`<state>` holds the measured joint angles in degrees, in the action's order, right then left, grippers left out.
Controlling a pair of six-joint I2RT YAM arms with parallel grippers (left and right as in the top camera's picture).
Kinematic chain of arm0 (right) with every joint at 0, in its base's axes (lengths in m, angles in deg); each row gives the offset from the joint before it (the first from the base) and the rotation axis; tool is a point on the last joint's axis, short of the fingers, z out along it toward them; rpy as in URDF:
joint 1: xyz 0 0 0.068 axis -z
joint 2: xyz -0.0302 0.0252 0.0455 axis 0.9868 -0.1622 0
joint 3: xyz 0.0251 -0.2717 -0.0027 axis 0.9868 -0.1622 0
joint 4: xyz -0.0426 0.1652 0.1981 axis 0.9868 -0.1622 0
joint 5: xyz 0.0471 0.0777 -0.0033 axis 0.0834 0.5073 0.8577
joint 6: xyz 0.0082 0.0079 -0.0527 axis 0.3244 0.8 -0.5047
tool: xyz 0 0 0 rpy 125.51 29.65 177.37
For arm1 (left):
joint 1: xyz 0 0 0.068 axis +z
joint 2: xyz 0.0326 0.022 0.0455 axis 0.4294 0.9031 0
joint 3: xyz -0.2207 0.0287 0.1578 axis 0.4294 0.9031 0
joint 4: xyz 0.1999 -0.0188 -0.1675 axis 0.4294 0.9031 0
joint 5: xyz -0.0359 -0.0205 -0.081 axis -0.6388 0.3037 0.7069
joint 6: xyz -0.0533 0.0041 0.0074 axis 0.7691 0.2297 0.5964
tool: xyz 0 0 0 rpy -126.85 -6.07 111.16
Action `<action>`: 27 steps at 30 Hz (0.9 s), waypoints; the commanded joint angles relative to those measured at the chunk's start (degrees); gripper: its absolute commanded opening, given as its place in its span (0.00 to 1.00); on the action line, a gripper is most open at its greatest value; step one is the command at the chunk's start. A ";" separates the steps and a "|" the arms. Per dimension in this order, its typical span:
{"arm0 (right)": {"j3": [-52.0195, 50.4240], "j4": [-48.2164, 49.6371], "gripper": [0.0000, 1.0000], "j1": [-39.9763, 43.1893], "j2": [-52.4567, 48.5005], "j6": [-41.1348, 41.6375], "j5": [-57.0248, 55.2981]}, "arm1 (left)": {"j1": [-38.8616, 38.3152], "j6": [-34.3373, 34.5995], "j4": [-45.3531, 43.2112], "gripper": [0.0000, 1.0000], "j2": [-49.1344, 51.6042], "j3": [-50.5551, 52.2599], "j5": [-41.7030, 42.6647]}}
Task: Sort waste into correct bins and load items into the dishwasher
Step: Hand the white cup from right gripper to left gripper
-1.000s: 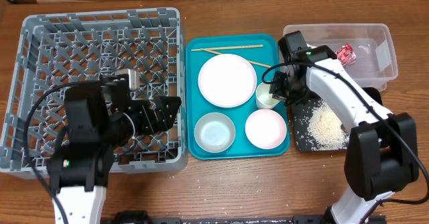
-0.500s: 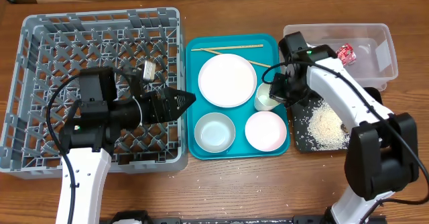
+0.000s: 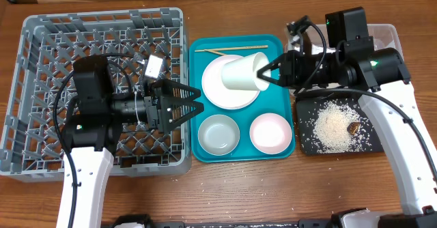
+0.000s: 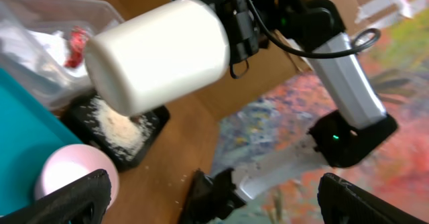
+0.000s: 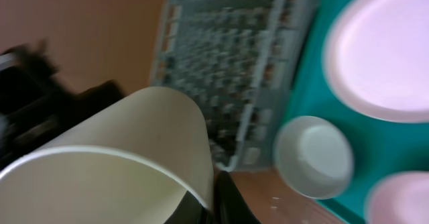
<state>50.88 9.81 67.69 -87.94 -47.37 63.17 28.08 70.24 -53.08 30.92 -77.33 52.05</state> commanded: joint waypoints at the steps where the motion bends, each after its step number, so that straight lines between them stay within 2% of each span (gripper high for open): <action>1: 0.61 0.98 0.04 0.09 -0.83 -5.66 16.98 | 0.44 -1.31 -0.61 1.00 1.44 -1.11 5.99; 5: 0.59 0.98 0.04 -0.59 -0.83 -7.23 20.35 | 0.44 -0.48 -0.74 1.00 2.56 -1.11 5.62; 12: 0.42 1.75 0.04 -3.28 -1.57 -6.38 17.31 | 0.44 8.55 -2.62 1.00 3.34 -1.11 4.98; 19: -3.30 11.37 0.04 -6.75 -2.25 1.66 15.54 | 0.44 16.74 -5.90 1.00 3.34 -1.11 5.05; 27: -3.56 15.04 0.04 -10.78 -2.36 6.75 7.50 | 0.44 18.86 -6.25 0.97 3.34 -1.11 5.03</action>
<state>47.41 23.58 58.40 -90.24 -43.57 73.91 28.17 87.29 -59.10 34.07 -77.33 55.85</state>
